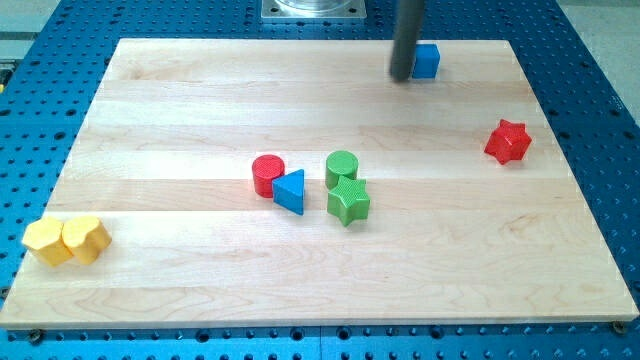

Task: Place the triangle diagonal to the blue cube

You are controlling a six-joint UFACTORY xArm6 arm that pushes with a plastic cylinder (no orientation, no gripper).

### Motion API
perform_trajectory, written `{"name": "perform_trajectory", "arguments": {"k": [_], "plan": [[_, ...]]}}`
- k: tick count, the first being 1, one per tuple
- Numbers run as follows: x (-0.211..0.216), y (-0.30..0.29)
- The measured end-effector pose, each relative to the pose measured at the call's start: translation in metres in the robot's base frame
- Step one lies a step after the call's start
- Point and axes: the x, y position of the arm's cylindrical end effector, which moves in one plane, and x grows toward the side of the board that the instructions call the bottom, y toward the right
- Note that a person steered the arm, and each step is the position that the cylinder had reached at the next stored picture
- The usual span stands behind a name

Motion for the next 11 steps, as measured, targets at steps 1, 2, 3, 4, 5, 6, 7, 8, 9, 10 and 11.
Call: {"name": "perform_trajectory", "arguments": {"k": [1,2,3,4,5,6,7,8,9,10,11], "plan": [[0.028,0.011],[0.154,-0.017],[0.257,-0.050],[0.306,-0.159],[0.275,-0.213],[0.215,-0.141],[0.160,-0.126],[0.130,-0.110],[0.075,-0.071],[0.052,-0.094],[0.064,-0.096]]}}
